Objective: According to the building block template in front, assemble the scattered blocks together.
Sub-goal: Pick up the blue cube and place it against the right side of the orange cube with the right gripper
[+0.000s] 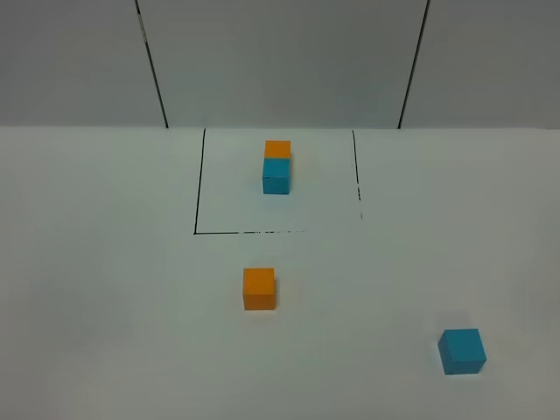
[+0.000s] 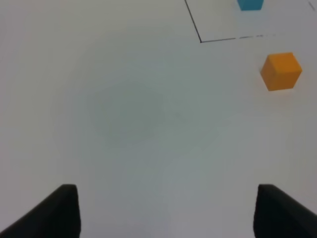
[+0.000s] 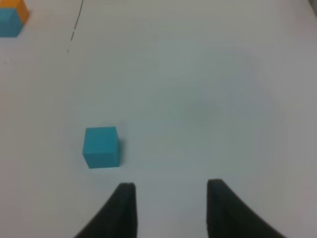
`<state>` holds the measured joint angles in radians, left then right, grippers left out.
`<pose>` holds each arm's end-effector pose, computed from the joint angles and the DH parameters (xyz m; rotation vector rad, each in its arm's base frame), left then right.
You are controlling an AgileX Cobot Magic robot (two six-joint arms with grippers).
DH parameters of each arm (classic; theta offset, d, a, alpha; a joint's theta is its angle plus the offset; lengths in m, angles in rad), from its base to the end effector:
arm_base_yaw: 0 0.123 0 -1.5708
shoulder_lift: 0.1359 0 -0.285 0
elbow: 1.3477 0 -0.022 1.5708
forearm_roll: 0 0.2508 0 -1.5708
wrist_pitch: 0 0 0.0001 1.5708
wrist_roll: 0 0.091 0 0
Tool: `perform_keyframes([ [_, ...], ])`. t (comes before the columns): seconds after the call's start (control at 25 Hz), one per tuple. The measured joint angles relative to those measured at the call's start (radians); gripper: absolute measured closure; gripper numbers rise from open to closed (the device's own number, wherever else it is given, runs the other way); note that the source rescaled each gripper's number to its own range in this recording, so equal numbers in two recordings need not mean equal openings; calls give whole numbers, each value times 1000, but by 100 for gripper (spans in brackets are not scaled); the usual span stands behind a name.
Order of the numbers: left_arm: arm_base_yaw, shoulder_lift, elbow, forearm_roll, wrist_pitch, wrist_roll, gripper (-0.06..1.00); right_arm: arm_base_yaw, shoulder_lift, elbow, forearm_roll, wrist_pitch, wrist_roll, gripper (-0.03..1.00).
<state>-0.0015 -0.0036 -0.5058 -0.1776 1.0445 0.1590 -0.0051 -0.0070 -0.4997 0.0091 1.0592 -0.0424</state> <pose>-0.0061 -0.0139 0.2812 0.1684 2.0009 -0.1111 -0.0058 0.0008 0.2773 -0.0384 2.0358 -0.0190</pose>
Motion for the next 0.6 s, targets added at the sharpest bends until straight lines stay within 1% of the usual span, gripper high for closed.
perform_keyframes([
  [0.24, 0, -2, 0, 0, 0, -1, 45, 0, 0, 0, 0, 0, 0, 97],
  [0.6, 0, -2, 0, 0, 0, -1, 46, 0, 0, 0, 0, 0, 0, 97],
])
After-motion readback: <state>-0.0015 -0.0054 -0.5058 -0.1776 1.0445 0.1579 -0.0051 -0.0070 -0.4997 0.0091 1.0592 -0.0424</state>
